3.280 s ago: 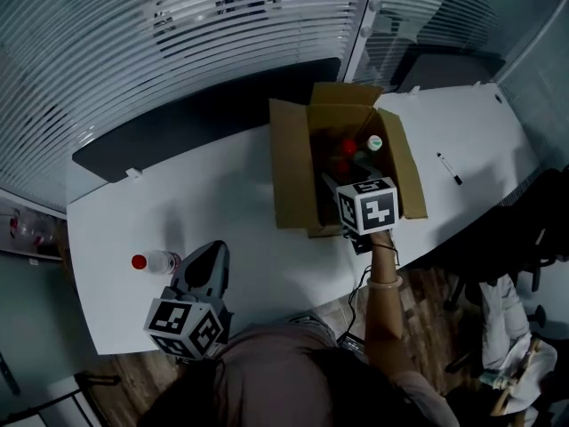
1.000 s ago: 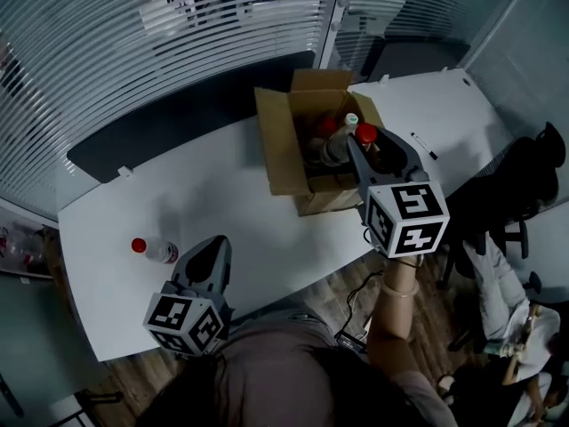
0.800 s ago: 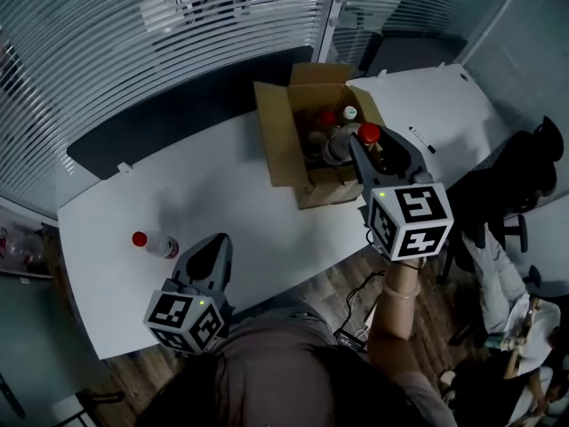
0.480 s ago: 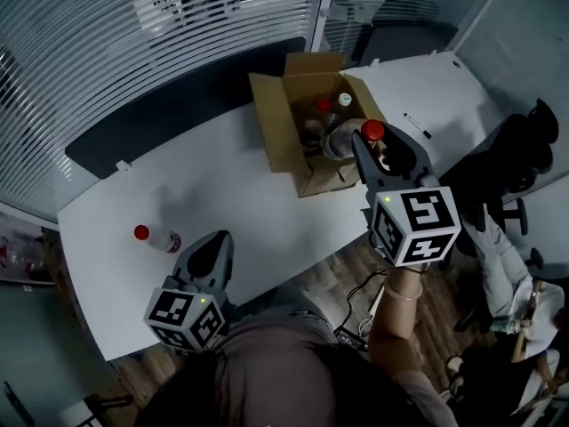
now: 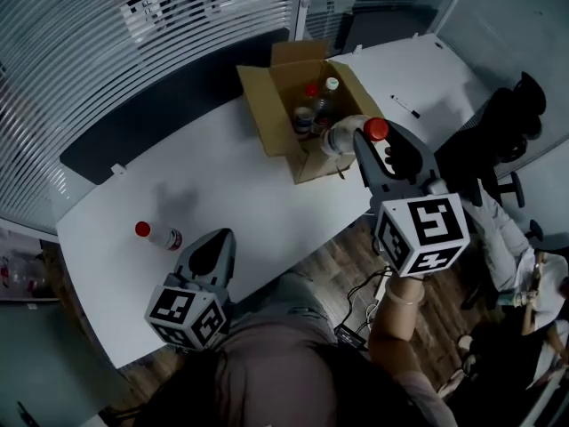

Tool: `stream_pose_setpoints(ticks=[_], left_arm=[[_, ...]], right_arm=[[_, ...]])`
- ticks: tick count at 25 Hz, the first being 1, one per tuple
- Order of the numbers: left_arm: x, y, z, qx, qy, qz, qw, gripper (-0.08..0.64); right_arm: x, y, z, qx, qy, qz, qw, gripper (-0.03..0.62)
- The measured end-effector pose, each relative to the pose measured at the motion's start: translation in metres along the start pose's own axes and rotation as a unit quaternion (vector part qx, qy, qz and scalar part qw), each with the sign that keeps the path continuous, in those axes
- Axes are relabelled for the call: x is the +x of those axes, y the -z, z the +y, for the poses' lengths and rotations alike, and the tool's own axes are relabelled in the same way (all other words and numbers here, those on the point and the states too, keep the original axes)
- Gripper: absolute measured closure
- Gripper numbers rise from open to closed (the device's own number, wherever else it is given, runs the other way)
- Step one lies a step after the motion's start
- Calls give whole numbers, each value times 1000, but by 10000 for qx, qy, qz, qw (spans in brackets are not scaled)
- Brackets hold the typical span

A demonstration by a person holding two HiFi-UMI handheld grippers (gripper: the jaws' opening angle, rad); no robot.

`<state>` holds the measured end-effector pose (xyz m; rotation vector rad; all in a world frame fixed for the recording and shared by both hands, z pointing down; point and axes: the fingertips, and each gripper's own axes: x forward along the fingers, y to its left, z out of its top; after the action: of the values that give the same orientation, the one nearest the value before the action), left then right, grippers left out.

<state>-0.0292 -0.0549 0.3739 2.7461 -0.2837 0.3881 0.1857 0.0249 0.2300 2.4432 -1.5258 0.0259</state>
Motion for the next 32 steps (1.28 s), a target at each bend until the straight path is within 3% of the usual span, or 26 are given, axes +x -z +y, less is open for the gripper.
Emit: stream_pose_setpoints(ticks=[11, 20, 32], left_arm=[[-16, -2, 0, 6, -18, 130, 9999, 552], [-37, 12, 13, -26, -125, -14, 9999, 551], [-71, 19, 38, -228, -691, -195, 9972, 551]], right_arm=[[-12, 10, 18, 19, 61, 158, 9999, 420], [-7, 17, 51, -54, -288, 245, 9993, 420], [14, 23, 106, -117, -942, 299, 9950, 420]])
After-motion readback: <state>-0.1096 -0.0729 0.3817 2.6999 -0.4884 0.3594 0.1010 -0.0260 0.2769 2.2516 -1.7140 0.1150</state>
